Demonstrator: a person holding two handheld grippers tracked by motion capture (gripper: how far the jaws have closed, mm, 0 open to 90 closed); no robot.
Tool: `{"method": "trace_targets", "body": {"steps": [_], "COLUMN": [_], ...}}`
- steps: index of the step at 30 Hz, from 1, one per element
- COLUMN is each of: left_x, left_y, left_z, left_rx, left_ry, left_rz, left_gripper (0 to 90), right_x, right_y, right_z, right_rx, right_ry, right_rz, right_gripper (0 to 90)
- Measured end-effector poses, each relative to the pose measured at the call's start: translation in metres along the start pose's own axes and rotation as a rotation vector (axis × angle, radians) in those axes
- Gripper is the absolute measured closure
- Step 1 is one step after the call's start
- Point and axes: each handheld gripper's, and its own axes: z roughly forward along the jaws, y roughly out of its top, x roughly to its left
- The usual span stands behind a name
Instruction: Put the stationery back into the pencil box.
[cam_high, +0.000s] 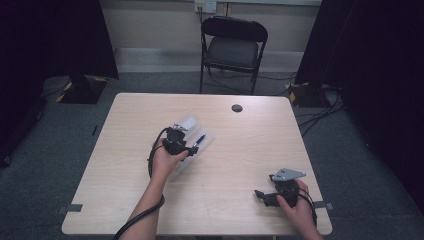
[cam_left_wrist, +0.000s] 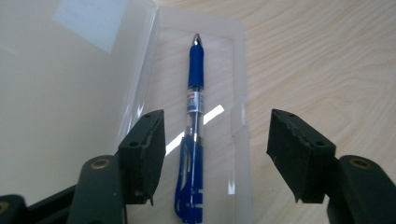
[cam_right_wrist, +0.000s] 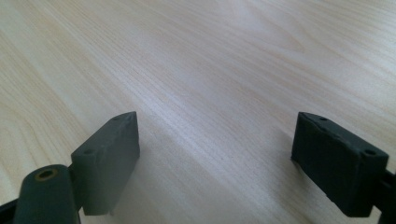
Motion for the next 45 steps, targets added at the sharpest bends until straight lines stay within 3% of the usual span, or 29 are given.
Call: {"method": "trace_targets", "body": {"steps": [4,17,26,28,30,33,34,41,45], "left_x": [-0.002,-0.009,-0.014,-0.014,-0.016,-0.016,-0.018,-0.019,-0.02], "left_y": [-0.001,-0.006,-0.015,-0.016,-0.018,-0.02,-0.02,-0.027,-0.031], "left_z": [-0.006,-0.025,-0.034,-0.037,-0.039,-0.042,-0.042,-0.047,-0.048], "left_rx": [-0.013,-0.022,-0.017,-0.004,-0.014,-0.009,-0.014,0.003,-0.006], "left_ry": [-0.016,-0.049,-0.078,-0.074,-0.082,-0.091,-0.091,-0.122,-0.127], "left_rz": [0.009,0.028,0.038,0.062,0.053,0.072,0.059,0.086,0.075], "left_gripper": [30.5,20.1,19.2,19.2,19.3,19.3,19.3,19.0,19.0], "right_x": [0.0,0.0,0.0,0.0,0.0,0.0,0.0,0.0,0.0], "right_y": [0.0,0.0,0.0,0.0,0.0,0.0,0.0,0.0,0.0], "right_z": [0.0,0.0,0.0,0.0,0.0,0.0,0.0,0.0,0.0], "right_rx": [0.0,0.0,0.0,0.0,0.0,0.0,0.0,0.0,0.0], "right_ry": [0.0,0.001,0.001,0.0,0.0,0.0,0.001,0.0,0.0], "right_rz": [0.0,-0.001,-0.002,-0.001,-0.001,0.0,-0.002,0.0,-0.002], "right_gripper": [14.3,14.3,14.3,14.3,14.3,14.3,14.3,14.3,14.3]}}
